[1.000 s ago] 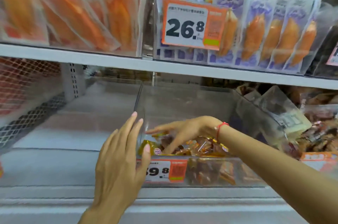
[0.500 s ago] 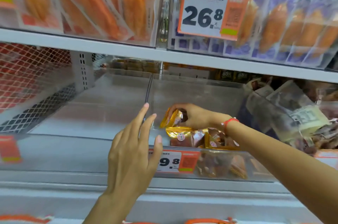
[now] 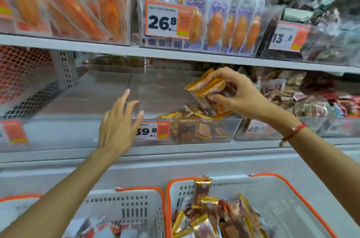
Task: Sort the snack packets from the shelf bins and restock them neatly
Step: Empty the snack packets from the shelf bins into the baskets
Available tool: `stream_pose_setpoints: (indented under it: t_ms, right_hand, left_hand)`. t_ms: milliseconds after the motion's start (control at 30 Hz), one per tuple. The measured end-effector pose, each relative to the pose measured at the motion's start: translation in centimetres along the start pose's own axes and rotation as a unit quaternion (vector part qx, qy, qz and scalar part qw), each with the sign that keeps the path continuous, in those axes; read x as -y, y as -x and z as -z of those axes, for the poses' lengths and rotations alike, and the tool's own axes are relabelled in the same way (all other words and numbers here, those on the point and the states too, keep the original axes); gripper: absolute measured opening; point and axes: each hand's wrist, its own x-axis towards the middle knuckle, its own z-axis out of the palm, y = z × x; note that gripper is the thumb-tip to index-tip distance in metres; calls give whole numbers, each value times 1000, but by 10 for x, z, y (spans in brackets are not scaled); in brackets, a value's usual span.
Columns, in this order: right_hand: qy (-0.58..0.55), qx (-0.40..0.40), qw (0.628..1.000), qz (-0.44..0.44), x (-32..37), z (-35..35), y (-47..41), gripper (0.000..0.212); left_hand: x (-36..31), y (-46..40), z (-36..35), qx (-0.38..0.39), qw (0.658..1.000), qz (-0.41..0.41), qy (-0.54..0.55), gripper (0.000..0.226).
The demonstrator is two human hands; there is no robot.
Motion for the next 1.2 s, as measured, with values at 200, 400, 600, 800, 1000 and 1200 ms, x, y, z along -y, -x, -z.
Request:
stream_pose_setpoints:
  t_ms: [200, 400, 600, 800, 1000, 1200]
  right_hand:
    - [65, 188, 978, -59, -10, -9, 101, 29]
    - [69, 330, 932, -130, -30, -21, 118, 40]
    - [33, 196, 974, -105, -43, -5, 29, 14]
    - [236, 306, 912, -140, -76, -4, -69, 43]
    - [346, 450, 790, -232, -196, -37, -97, 90]
    - [207, 472, 800, -307, -305, -100, -114, 108]
  left_hand:
    - [-19, 3, 1, -46, 996, -67, -45, 37]
    - [-44, -11, 11, -49, 990, -135, -12, 18]
    - [-61, -67, 7, 76, 994, -74, 39, 22]
    - [-71, -135, -54, 334, 940, -66, 6, 53]
    - [-77, -170, -101, 510, 858, -59, 3, 94]
    - [-59, -184, -138, 525, 851, 19, -7, 72]
